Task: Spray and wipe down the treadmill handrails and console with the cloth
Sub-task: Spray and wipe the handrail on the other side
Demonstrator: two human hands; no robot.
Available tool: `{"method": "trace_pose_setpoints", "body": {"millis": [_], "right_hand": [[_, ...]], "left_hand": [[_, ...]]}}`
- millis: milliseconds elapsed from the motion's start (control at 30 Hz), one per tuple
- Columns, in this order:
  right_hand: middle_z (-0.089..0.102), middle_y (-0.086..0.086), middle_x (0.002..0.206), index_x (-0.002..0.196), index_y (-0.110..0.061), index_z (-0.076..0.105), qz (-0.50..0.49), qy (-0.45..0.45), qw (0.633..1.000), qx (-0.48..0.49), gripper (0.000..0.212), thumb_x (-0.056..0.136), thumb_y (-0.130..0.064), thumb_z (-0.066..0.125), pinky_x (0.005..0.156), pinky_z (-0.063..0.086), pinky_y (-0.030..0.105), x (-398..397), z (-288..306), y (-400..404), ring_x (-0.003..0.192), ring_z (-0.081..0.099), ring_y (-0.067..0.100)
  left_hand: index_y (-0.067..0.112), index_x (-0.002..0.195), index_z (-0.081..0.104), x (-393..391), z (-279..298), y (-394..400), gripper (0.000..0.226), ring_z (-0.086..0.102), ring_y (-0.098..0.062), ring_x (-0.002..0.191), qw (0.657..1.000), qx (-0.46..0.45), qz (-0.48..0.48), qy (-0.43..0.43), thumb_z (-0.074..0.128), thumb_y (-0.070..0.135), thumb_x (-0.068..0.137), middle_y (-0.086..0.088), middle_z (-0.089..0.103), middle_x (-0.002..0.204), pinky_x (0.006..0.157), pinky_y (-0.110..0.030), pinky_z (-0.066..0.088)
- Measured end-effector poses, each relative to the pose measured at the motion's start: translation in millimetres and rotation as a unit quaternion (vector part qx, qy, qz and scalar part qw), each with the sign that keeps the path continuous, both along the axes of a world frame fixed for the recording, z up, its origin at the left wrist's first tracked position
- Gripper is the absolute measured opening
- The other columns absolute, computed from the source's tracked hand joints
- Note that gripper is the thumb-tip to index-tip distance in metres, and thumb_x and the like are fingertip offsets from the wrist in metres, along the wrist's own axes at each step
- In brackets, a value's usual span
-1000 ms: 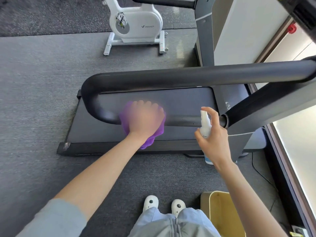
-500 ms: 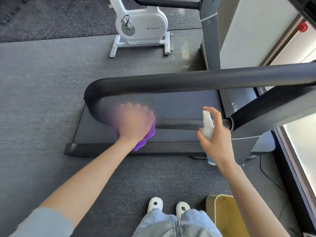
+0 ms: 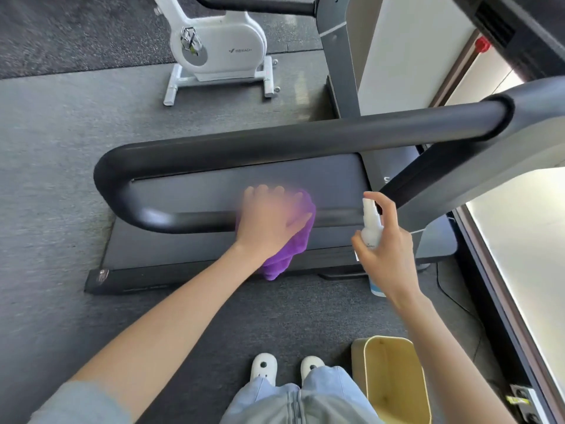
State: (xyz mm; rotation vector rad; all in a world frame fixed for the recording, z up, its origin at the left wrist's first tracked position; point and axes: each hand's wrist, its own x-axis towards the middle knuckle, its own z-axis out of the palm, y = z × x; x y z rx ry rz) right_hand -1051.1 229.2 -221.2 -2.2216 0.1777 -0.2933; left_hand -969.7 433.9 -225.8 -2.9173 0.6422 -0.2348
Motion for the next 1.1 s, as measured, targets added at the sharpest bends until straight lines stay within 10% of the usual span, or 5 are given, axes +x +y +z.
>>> {"method": "trace_pose_setpoints", "body": {"millis": [167,500,867,1100], "right_hand": [[0.051,-0.006,0.065,0.132,-0.045,0.040,-0.002,0.006,1.000,0.021,0.065,0.087,-0.004,0.062,0.050,0.036,0.021,1,-6,-1,0.058,0.052,0.013],[0.051,-0.003,0.064,0.133,-0.041,0.040,-0.042,0.008,0.999,0.023,0.064,0.088,-0.002,0.063,0.053,0.041,0.030,-17,-6,-21,0.056,0.052,0.017],[0.056,-0.007,0.069,0.133,-0.035,0.044,-0.055,-0.026,0.998,0.015,0.065,0.085,0.002,0.066,0.059,0.042,0.017,-41,6,-30,0.065,0.054,0.009],[0.059,0.003,0.066,0.132,-0.044,0.040,-0.043,0.002,0.999,0.027,0.066,0.086,-0.002,0.063,0.057,0.046,0.034,-36,1,-18,0.059,0.056,0.023]], "left_hand": [[0.022,0.130,0.060,-7,1,84,0.064,0.054,-0.037,0.100,0.999,-0.002,0.016,-0.051,0.028,0.063,0.093,-0.010,0.065,0.111,0.092,-0.052,0.041],[0.022,0.086,0.069,6,-9,-34,0.049,0.059,-0.027,0.080,0.997,-0.026,0.072,-0.022,0.030,0.050,0.098,0.000,0.071,0.081,0.078,-0.039,0.041],[0.028,0.148,0.033,6,-21,-90,0.070,0.053,-0.030,0.100,0.992,0.040,-0.118,-0.007,0.035,0.068,0.090,-0.007,0.057,0.119,0.085,-0.043,0.039],[0.022,0.131,0.057,10,-6,35,0.086,0.055,-0.030,0.086,0.998,0.000,-0.047,-0.031,0.040,0.084,0.074,-0.005,0.064,0.101,0.075,-0.041,0.042]]}}
